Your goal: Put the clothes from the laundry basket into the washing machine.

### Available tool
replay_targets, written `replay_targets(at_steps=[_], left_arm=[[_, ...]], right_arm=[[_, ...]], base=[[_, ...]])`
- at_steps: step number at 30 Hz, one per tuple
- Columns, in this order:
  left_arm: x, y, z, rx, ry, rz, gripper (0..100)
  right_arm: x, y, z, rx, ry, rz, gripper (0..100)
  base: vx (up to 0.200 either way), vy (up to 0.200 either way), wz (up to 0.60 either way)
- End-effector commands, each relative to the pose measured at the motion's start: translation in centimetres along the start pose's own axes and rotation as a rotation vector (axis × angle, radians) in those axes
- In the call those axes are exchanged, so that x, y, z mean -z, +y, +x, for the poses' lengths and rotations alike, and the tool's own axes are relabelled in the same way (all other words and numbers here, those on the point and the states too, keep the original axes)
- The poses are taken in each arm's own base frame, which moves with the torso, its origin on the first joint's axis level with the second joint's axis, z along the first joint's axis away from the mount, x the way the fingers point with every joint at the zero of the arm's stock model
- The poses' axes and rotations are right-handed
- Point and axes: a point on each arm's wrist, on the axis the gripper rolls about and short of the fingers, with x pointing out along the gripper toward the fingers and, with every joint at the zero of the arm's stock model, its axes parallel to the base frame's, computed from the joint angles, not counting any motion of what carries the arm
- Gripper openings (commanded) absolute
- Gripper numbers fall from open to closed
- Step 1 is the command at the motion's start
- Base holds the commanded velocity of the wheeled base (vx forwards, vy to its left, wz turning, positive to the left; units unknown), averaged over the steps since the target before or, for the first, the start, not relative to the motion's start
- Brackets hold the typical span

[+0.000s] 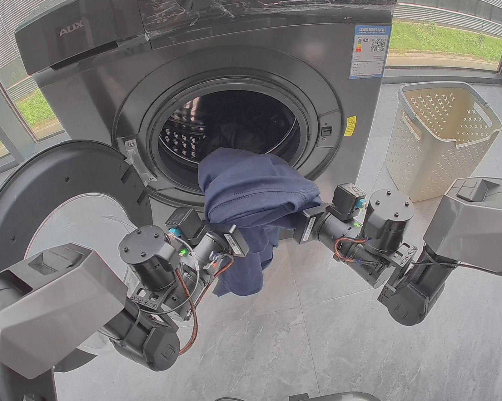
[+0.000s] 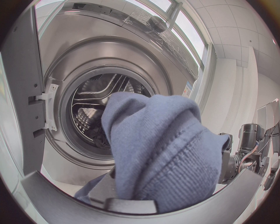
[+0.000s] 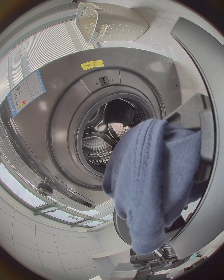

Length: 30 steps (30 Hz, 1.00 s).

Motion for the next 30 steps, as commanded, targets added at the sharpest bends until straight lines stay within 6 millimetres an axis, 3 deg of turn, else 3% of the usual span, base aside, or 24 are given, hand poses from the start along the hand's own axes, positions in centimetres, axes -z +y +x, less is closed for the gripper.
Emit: replay_targets(at_steps=[1,2,3,7,10,18,22,30], left_arm=[[-0.8,-0.2,-0.1,0.004,-0.022,0.001,0],[-0.8,-0.2,-0.1,0.004,-0.022,0.001,0],[-0.9,-0.2,-0.1,0.004,-0.023,0.001,0],[-1.4,-0.1,-0.1,0.001,-0.034,0.001,0],[-1.9,-0.2,-0.4,-0.003,-0.04,0.002,0],[-3.7,-0.6,-4.6,-0.011,0.026,0.0,0],[-4.1,-0.8,-7.0,0.004,0.076,-0.001,0],[-3.5,0.3,-8.3,0.025,0.133,0.05,0]], right_arm=[[0.4,0.2,-0.4,-0.007,0.013,-0.003,0],[0.3,0.3,-0.3,-0.008,0.009,-0.007,0],[0.3,0.3,-0.3,-0.008,0.01,-0.009,100],[0.0,0.4,-0.5,-0.01,0.008,-0.004,100],[-0.2,1.2,-2.0,-0.037,0.056,-0.02,100],[-0.9,4.2,-9.3,-0.242,0.264,-0.104,100],[-1.4,3.6,-10.9,-0.236,0.3,-0.114,100],[-1.5,2.3,-13.3,-0.25,0.384,-0.131,100]], base=[[0.0,0.0,0.0],[0.0,0.0,0.0],[0.0,0.0,0.0],[0.0,0.0,0.0],[0.0,0.0,0.0],[0.0,0.0,0.0],[0.0,0.0,0.0],[0.0,0.0,0.0]])
